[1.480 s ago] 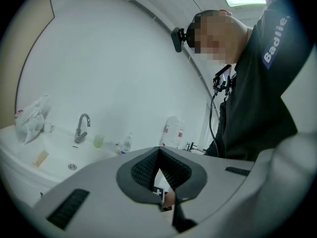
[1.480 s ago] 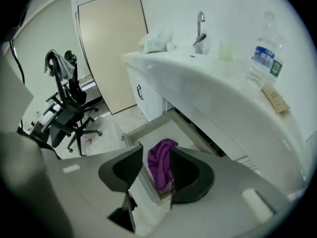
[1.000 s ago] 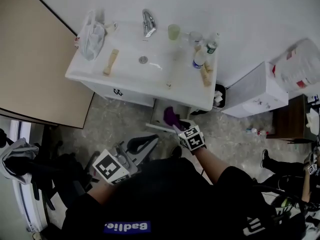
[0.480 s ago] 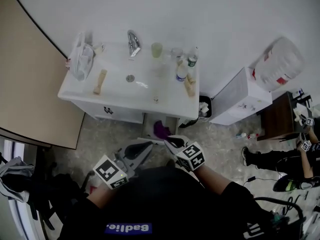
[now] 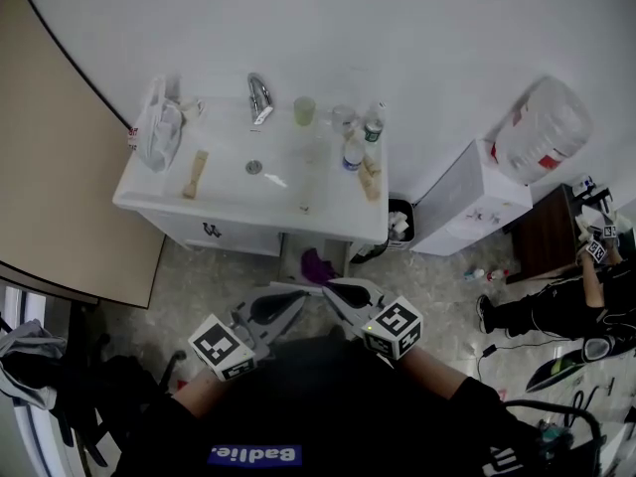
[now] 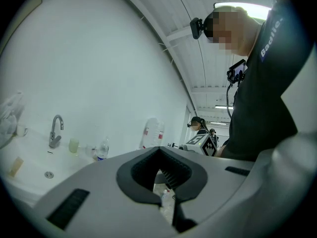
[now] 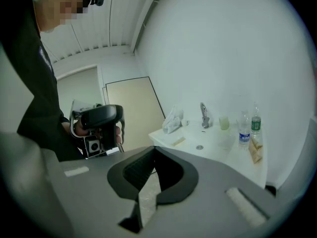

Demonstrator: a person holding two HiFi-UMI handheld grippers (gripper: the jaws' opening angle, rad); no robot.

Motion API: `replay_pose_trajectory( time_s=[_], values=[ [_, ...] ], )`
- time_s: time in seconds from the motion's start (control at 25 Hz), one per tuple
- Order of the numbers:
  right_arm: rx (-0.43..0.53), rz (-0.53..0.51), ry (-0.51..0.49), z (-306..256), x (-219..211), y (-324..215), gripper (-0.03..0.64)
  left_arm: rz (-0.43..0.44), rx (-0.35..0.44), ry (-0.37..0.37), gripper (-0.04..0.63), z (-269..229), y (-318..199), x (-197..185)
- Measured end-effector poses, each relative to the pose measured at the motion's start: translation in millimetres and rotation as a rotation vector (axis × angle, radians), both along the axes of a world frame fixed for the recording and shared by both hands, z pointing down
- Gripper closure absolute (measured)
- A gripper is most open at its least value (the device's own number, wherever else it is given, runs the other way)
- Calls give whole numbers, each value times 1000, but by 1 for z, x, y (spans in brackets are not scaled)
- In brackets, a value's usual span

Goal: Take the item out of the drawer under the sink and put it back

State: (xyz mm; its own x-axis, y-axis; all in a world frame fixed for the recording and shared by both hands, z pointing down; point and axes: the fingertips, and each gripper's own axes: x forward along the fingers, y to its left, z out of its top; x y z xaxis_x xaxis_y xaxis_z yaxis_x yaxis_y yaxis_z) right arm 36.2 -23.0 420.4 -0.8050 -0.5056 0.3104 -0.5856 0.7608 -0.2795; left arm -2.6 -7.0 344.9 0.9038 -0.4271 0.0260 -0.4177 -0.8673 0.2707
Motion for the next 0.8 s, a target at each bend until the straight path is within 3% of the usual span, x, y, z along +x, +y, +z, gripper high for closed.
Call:
replay_pose_trajectory(
  time_s=[0.32, 0.56, 0.8],
  values=[
    [99, -14, -92, -60, -8, 13, 615, 32, -6, -11, 600, 2, 8, 3],
    [142, 13, -100, -61, -11, 24, 615, 53, 23, -30, 600, 2, 11, 10],
    [120, 14, -127, -57, -5, 26, 615, 68, 7, -36, 600, 2, 17, 16]
  ],
)
